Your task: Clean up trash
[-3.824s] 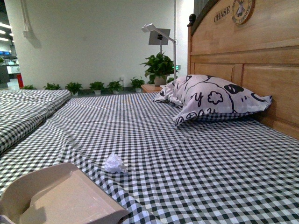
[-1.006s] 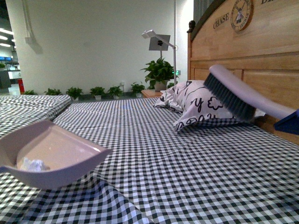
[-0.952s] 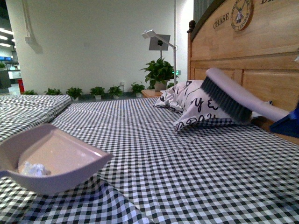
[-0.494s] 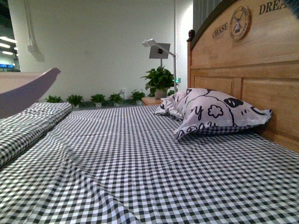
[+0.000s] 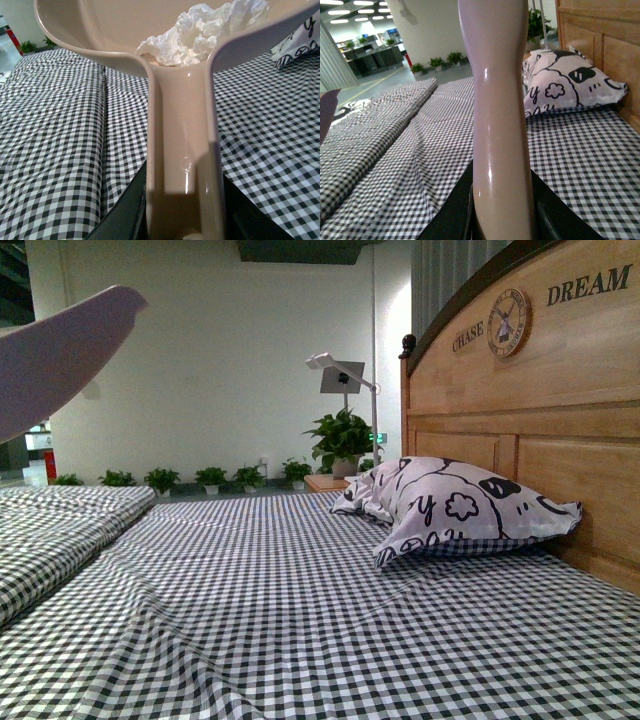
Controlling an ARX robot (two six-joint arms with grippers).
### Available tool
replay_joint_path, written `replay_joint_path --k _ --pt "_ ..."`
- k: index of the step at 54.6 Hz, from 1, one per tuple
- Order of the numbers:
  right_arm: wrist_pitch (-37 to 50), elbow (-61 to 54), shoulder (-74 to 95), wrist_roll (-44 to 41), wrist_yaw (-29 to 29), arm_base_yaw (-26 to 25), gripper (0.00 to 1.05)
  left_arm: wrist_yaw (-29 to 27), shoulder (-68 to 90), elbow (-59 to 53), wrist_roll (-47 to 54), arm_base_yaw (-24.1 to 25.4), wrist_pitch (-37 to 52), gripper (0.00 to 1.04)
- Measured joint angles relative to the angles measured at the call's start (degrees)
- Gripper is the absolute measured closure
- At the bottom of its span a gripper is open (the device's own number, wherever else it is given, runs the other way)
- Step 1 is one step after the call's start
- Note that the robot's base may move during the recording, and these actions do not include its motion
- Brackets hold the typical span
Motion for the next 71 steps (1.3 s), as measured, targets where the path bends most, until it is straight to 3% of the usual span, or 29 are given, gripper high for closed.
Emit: replay_joint_path --k 8,27,71 --pt "-1.4 -0.35 -3.21 1.44 -0.63 0.24 0.84 2.47 -5.2 -1.81 -1.11 1.09 -2.78 0.79" --pt "-4.42 -0.46 -4.85 1.86 6.71 4.92 0.84 5.79 -13.11 -4.96 -3.04 1.81 -7.56 0.79" --pt "-5.64 -0.46 -4.96 1.68 7.52 5.07 0.84 5.95 -13.29 -5.03 -3.8 1.81 -7.58 0.79"
